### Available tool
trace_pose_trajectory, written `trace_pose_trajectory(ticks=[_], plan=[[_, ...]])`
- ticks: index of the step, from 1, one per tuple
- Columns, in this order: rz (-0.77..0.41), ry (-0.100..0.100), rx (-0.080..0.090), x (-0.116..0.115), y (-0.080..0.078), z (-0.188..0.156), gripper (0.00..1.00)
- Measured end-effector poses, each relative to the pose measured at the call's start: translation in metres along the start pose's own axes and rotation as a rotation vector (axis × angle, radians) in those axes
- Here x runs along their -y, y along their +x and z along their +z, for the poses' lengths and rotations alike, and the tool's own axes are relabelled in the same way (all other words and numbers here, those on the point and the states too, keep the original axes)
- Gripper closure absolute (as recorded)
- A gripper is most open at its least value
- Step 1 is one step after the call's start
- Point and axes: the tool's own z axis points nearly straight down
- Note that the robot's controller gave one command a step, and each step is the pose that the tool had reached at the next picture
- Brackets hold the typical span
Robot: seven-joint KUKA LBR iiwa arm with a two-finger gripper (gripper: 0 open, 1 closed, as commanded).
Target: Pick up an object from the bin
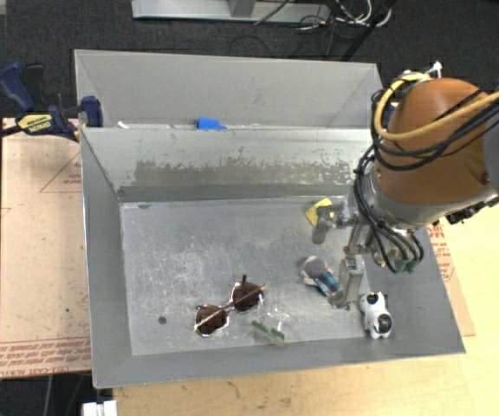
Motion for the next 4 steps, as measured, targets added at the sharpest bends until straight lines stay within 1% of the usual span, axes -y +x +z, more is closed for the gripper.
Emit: trace_pose_trajectory(ticks=[1, 2, 3, 4], plan=[[0.000, 0.000, 0.008, 0.000, -0.001, -0.004, 0.00], [-0.038, 0.001, 0.016, -0.010, -0.010, 0.045, 0.00], [-0.097, 0.000, 0.013, -0.014, -0.028, 0.105, 0.00], [-0.071, 0.002, 0.005, -0.062, -0.007, 0.131, 0.00]])
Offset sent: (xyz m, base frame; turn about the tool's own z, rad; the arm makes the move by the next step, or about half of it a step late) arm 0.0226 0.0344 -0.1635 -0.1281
